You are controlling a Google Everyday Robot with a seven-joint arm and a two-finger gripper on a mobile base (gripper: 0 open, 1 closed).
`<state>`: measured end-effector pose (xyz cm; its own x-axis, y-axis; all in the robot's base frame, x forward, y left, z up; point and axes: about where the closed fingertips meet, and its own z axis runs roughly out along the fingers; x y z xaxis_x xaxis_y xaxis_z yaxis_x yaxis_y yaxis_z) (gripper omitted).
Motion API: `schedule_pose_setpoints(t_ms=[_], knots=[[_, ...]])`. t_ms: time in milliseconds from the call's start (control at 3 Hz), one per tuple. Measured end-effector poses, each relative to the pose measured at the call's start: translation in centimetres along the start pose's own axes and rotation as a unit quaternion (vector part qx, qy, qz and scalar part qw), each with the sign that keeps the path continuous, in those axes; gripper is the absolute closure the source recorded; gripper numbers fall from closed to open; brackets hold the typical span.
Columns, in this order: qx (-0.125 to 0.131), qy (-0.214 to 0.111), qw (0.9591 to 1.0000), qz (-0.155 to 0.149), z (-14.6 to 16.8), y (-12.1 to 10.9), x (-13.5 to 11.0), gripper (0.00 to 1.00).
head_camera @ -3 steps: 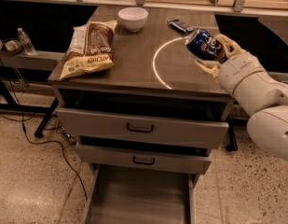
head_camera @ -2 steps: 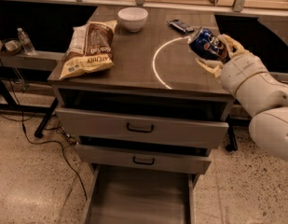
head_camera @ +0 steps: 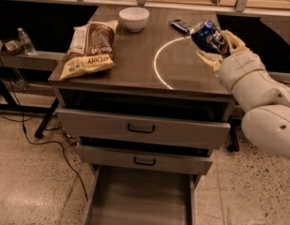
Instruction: Pick pepsi can from bottom drawer and place on counter
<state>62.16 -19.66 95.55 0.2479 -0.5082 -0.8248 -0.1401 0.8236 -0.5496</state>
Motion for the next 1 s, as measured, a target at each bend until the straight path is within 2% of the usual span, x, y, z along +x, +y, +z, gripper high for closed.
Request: schedule_pose_setpoints(t_ms=[333, 667, 1000], knots=[[0.041, -0.003, 0.9927, 0.114, 4.1, -2.1, 1.5, 1.00], [0.047, 0.005, 0.9860, 0.160, 6.5, -1.9, 3.1, 1.00], [0.043, 0.009, 0.9796, 0.196, 7.6, -0.6, 4.9, 1.00]])
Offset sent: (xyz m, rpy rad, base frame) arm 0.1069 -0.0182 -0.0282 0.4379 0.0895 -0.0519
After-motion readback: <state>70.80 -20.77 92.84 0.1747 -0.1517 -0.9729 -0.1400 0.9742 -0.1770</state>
